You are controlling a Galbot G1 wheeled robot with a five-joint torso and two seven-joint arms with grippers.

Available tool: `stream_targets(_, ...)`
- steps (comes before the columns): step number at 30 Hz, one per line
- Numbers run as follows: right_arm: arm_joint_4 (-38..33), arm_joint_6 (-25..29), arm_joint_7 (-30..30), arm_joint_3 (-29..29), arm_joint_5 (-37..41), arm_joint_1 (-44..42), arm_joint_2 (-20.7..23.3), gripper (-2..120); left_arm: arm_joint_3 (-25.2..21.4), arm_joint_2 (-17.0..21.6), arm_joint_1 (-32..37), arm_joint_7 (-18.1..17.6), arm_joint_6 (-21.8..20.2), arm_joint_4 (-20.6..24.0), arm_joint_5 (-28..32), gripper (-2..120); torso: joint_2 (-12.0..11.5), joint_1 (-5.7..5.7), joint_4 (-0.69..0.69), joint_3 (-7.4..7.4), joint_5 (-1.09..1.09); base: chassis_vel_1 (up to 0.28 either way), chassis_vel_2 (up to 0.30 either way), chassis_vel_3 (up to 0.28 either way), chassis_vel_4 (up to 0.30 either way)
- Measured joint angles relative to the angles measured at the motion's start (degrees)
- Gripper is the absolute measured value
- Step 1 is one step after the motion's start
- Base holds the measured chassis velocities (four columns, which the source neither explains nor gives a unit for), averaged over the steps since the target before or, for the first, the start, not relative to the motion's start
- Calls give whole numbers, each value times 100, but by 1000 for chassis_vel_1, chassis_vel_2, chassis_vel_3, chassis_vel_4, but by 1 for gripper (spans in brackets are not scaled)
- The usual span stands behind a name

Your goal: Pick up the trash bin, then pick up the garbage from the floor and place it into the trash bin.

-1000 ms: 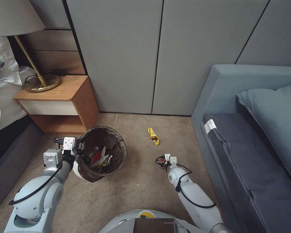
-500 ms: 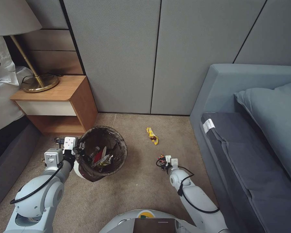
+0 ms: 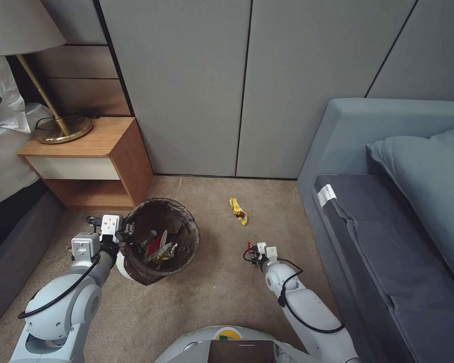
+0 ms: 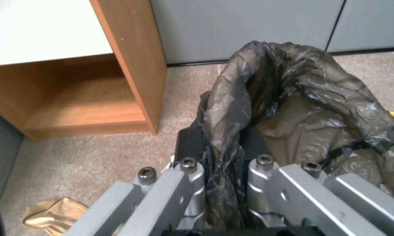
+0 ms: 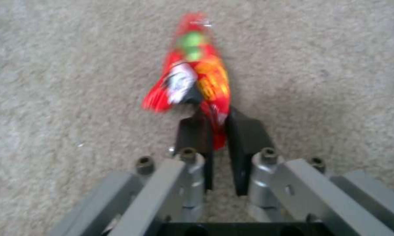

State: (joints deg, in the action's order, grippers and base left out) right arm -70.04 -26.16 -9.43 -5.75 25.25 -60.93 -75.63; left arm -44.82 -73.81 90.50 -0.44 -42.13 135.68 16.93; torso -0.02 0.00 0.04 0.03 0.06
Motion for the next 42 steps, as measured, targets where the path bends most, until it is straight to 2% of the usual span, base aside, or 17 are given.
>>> stream_targets(2, -40, -1, 4, -2, 2, 16, 23, 0, 7, -1, 0, 7, 0, -1, -15, 7, 0, 0, -1, 0, 2, 0, 0, 0, 0)
stream_targets(13, -499, 44, 11, -151, 4, -68, 200, 0, 20, 1, 12, 45, 0, -1, -60, 7, 0, 0, -4, -2, -5, 0, 0, 0, 0)
stream_targets(21, -1372, -27, -41, -398, 220, -313, 528, 0, -9, 43, 8, 45, 0, 55, -49, 7, 0, 0, -5, -3, -5, 0, 0, 0, 0)
stream_targets(25, -2237, -164, -114, -568, 427, -539, 886, 0, -17, 39, 32, 45, 0, 76, -51, 7, 0, 0, -5, -3, -5, 0, 0, 0, 0)
stream_targets(26, -2237, -164, -114, -568, 427, -539, 886, 0, -17, 39, 32, 45, 0, 76, -51, 7, 0, 0, -5, -3, -5, 0, 0, 0, 0)
stream_targets(29, -3047, -263, -190, -659, 701, -700, 1258, 0, -14, 27, 45, 45, 0, 83, -58, 7, 1, 0, -5, -3, -6, 0, 0, 0, 0)
stream_targets(34, -3696, -380, -286, -684, 992, -788, 1571, 0, 1, 9, 50, 41, 0, 86, -76, 7, 1, 0, -5, -3, -6, 0, 0, 0, 0)
stream_targets(37, -4566, -573, -477, -683, 1670, -790, 1916, 0, -1, 1, 68, 41, 0, 99, -102, 7, 1, 0, -4, -3, -6, 0, 0, 0, 0)
stream_targets(38, -4566, -573, -477, -683, 1670, -790, 1916, 0, -1, 1, 68, 41, 0, 99, -102, 7, 1, 0, -4, -3, -6, 0, 0, 0, 0)
stream_targets(41, -5392, -773, -652, -666, 2388, -652, 2192, 0, -2, -30, 84, 41, 0, 117, -138, 7, 1, 0, -3, -3, -6, 0, 0, 0, 0)
stream_targets(42, -5392, -773, -652, -666, 2388, -652, 2192, 0, -2, -30, 84, 41, 0, 117, -138, 7, 1, 0, -3, -3, -6, 0, 0, 0, 0)
